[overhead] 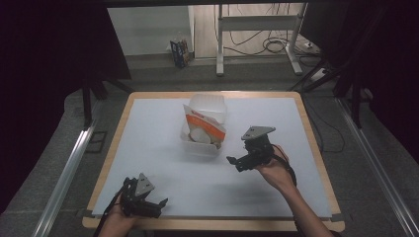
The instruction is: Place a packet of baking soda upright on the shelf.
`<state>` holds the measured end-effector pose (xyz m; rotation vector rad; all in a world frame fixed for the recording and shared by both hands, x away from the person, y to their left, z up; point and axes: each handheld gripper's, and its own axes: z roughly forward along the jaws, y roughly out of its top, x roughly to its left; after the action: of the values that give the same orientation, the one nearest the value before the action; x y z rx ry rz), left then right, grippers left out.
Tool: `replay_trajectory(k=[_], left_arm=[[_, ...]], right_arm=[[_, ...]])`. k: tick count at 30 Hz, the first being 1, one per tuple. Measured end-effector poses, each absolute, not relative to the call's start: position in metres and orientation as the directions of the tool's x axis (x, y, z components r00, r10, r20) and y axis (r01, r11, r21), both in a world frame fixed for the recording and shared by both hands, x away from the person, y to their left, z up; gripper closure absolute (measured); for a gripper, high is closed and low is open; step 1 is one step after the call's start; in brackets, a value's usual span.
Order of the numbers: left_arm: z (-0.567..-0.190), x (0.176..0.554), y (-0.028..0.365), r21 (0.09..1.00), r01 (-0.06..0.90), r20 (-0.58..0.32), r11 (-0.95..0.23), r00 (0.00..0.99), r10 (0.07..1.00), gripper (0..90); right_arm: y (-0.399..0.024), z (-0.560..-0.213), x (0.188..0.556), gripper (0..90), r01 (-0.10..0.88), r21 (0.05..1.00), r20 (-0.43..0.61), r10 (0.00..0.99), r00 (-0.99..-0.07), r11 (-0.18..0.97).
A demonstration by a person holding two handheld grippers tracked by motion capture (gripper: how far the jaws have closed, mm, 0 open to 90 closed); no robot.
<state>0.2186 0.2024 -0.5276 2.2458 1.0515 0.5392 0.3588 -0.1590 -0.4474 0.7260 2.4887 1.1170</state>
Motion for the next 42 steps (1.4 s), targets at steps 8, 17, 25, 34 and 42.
replay_trajectory(k=[8,17,25,34,42], left_arm=[[-0.528,0.219,0.202,0.663,0.548,0.107,-0.511,0.605,0.789,0.8],[-0.528,0.219,0.202,0.663,0.548,0.107,-0.510,0.605,0.789,0.8],[-0.528,0.219,0.202,0.663,0.548,0.107,-0.510,0.605,0.789,0.8],[-0.528,0.219,0.202,0.661,0.549,0.109,-0.512,0.605,0.789,0.8],[-0.528,0.219,0.202,0.659,0.549,0.110,-0.514,0.605,0.788,0.8]], right_arm=[[-0.165,-0.451,0.355,0.0,0.326,0.756,-0.079,0.573,-0.816,0.568],[-0.171,-0.451,0.349,0.0,0.326,0.758,-0.082,0.578,-0.812,0.565],[-0.179,-0.452,0.344,0.0,0.330,0.758,-0.085,0.587,-0.805,0.562],[-0.192,-0.451,0.337,0.0,0.336,0.761,-0.092,0.605,-0.791,0.555],[-0.207,-0.452,0.330,0.0,0.348,0.763,-0.093,0.625,-0.775,0.545]])
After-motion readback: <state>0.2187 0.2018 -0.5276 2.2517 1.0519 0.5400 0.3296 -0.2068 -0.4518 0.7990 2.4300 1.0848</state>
